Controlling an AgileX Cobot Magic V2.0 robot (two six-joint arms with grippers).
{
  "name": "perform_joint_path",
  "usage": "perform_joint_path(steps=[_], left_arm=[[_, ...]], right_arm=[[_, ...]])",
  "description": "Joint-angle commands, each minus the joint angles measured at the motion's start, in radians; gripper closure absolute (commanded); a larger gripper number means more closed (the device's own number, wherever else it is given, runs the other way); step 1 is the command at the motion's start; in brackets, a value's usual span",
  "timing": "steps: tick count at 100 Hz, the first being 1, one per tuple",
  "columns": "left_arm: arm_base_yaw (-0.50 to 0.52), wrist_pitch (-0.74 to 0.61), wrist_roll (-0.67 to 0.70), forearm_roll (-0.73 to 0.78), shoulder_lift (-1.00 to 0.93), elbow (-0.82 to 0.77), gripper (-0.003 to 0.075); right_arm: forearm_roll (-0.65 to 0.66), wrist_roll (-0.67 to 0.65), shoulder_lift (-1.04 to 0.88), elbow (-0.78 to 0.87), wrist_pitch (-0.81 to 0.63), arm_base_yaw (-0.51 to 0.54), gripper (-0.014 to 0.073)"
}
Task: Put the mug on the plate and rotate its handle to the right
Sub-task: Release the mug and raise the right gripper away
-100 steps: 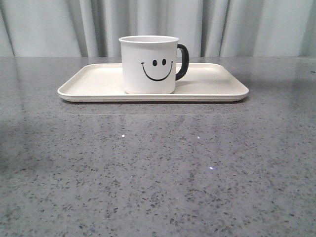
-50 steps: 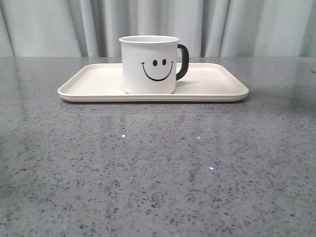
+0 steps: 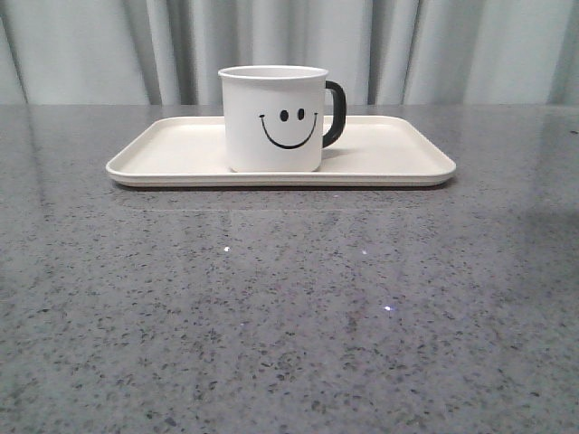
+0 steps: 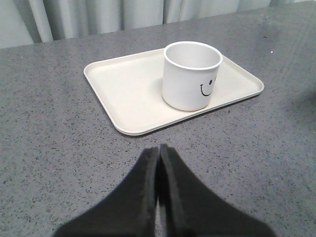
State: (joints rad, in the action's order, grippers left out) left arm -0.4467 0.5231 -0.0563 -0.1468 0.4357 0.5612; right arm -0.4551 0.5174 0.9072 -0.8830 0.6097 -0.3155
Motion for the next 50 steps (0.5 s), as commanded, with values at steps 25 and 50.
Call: perform_joint_path(steps=[25,50], left_arm=[[-0.009,-0.086,0.0,-0.015,-0.124,-0.063,0.0739],[-0.009,-0.078,0.0,-0.017,-0.138,-0.083,0.0739]], right_arm=[[-0.025,0.002,-0.273,0.224,-0.173,0.004,0.0655],[-0.025,0.002,-0.343,0.263,-0.169,0.004,0.0655]])
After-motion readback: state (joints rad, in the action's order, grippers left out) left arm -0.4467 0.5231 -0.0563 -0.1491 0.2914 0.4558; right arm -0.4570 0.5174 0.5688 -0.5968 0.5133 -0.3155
